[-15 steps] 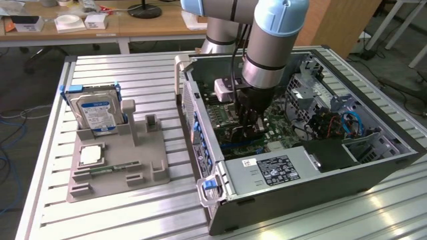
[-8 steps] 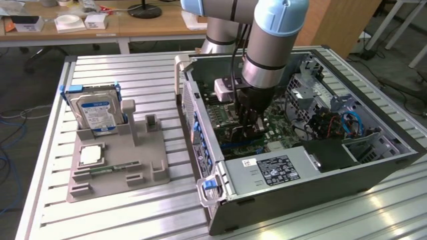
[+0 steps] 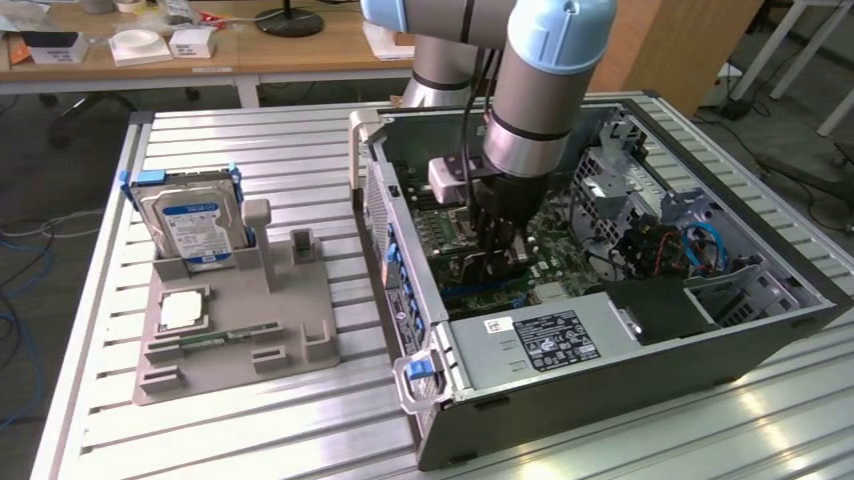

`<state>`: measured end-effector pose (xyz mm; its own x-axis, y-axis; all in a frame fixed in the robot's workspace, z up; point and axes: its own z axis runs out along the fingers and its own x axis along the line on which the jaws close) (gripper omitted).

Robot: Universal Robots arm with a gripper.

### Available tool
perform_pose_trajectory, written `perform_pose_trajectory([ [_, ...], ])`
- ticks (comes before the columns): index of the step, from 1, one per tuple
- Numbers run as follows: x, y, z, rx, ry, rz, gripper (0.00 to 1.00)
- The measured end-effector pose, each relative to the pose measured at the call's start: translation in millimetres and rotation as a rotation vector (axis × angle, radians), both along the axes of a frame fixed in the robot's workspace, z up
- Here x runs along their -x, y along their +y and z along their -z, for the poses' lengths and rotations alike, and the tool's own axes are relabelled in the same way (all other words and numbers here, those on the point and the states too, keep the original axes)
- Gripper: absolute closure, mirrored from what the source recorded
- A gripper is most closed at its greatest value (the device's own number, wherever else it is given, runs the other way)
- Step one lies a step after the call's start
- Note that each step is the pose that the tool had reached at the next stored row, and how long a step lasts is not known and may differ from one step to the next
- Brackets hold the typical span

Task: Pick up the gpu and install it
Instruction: 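Insert the gpu into the slot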

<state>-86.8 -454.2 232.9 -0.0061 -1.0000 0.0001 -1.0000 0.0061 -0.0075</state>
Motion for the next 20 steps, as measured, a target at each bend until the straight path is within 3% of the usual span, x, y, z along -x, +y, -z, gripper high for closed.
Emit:
perform_pose_trajectory([
  [20,0.1,0.1,0.9,-0.0006,-0.0003,0.0,0.73],
])
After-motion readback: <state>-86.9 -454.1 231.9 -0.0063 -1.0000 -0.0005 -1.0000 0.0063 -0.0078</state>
